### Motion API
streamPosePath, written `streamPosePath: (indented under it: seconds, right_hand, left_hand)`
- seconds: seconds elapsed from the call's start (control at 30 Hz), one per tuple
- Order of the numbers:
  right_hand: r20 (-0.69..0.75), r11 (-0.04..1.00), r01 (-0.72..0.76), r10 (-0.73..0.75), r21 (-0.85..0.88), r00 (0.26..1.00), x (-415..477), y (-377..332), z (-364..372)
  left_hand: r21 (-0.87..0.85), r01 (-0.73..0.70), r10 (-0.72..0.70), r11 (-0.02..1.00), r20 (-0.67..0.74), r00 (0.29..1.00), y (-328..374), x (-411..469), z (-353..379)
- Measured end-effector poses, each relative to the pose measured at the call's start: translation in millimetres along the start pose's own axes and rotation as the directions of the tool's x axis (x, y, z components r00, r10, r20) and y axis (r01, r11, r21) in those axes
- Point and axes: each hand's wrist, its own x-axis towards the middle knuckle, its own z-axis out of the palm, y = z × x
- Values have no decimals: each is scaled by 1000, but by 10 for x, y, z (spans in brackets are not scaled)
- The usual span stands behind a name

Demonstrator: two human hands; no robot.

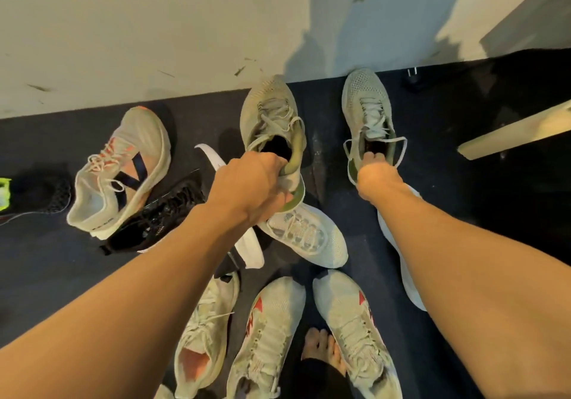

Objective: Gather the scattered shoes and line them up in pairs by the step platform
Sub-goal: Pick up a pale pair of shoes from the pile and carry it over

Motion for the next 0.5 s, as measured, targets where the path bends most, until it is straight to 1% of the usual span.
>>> streamPosePath:
  seconds: [0.1, 0.17, 0.23, 0.3, 0.37, 0.43, 0.5]
  right_hand:
    - [-77, 991, 58, -68, -123, 995, -132, -45, -74]
    - [-139, 990, 73, -90, -123, 986, -317, -105, -247]
    - [-158, 992, 87, -101, -95, 982, -569, -197, -544]
    - [-106, 990, 118, -126, -76, 986, -936, -296, -897]
    - [-20, 987, 153, -154, -54, 988, -1376, -401, -1245]
    - [75, 984, 170, -166, -50, 983, -1917, -475, -1578]
    - [118, 980, 184, -175, -72, 977, -2568, -506, -1894]
  left_hand:
    - [-34, 33, -31, 999, 49, 998, 11, -4, -110]
    - [-55, 50, -44, 997, 97, 994, 47, -49, -289]
    - [-55, 78, -70, 995, 132, 989, 105, -99, -550]
    - [-57, 117, -107, 991, 160, 981, 217, -186, -870]
    - [-63, 140, -127, 988, 168, 977, 382, -293, -1269]
    - [-96, 148, -129, 984, 182, 975, 584, -466, -1672]
    - [-111, 136, -110, 984, 217, 970, 829, -748, -2092]
